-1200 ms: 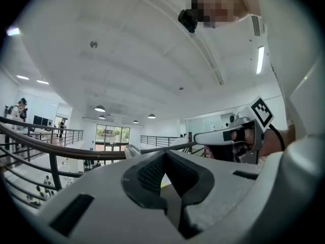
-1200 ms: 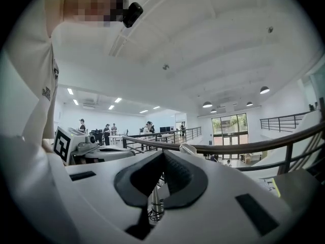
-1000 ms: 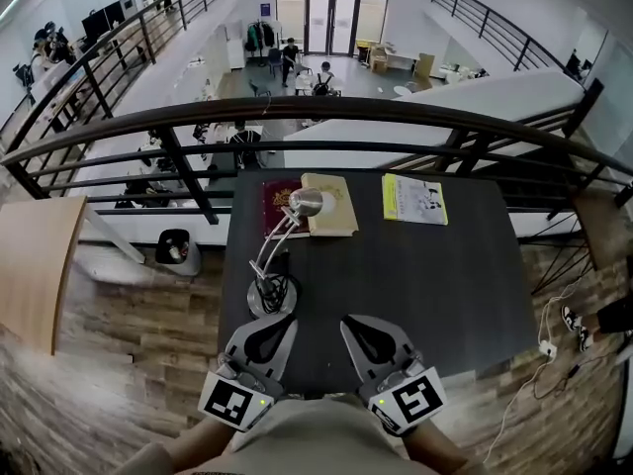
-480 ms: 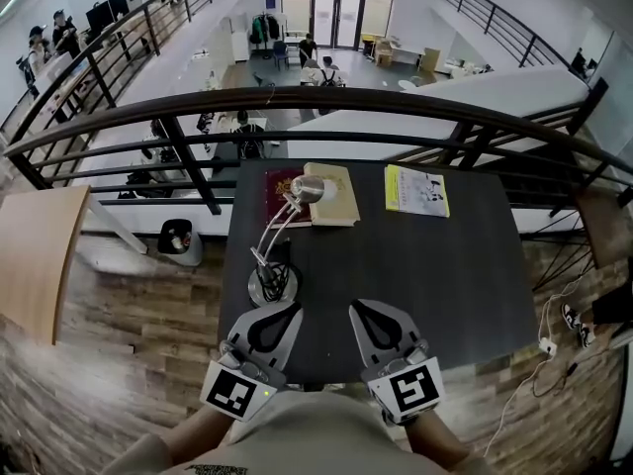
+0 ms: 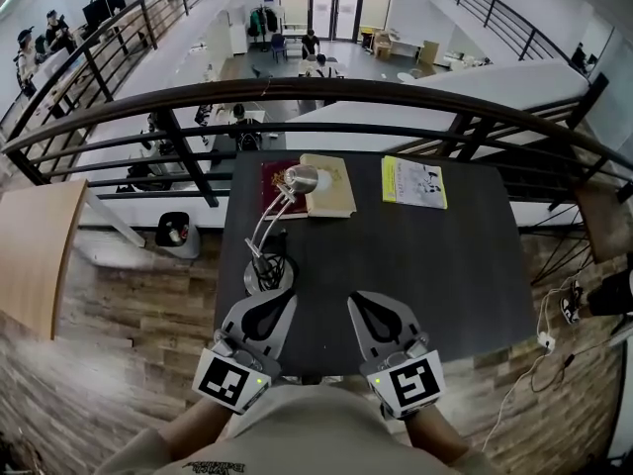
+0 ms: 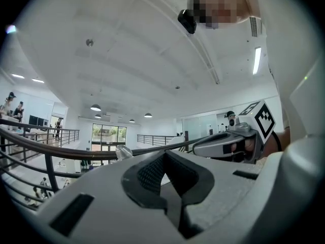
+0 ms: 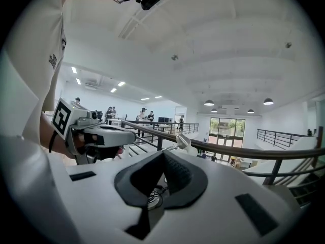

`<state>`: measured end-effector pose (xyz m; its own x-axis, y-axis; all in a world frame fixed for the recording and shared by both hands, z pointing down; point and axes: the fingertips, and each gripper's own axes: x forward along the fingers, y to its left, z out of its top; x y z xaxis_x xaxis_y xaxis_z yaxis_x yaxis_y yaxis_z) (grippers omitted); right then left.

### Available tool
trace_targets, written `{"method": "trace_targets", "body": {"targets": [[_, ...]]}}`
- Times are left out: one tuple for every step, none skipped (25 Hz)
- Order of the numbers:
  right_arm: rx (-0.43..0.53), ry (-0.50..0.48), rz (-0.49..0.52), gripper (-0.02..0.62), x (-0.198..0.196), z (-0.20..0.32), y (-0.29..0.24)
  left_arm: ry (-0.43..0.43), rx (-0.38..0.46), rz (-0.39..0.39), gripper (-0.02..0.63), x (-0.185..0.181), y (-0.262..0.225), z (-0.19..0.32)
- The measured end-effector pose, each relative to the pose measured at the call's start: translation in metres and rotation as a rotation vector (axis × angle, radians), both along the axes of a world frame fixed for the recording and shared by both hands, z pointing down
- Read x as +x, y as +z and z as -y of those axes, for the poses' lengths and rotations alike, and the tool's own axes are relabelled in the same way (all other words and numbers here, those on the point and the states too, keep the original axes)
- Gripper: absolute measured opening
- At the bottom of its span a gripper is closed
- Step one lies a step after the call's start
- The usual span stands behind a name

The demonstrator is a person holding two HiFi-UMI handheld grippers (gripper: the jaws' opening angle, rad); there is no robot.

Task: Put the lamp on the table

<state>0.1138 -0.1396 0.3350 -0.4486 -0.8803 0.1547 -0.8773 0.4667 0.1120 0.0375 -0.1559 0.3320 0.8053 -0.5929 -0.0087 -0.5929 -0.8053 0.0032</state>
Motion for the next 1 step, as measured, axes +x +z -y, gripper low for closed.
{"method": "trace_targets", "body": {"targets": [[0.002, 0.000, 0.000, -0.002, 0.0006, 0.0000, -0.0002, 0.000, 0.003, -0.001, 0.005, 0.0007, -0.0004, 0.0001]]}}
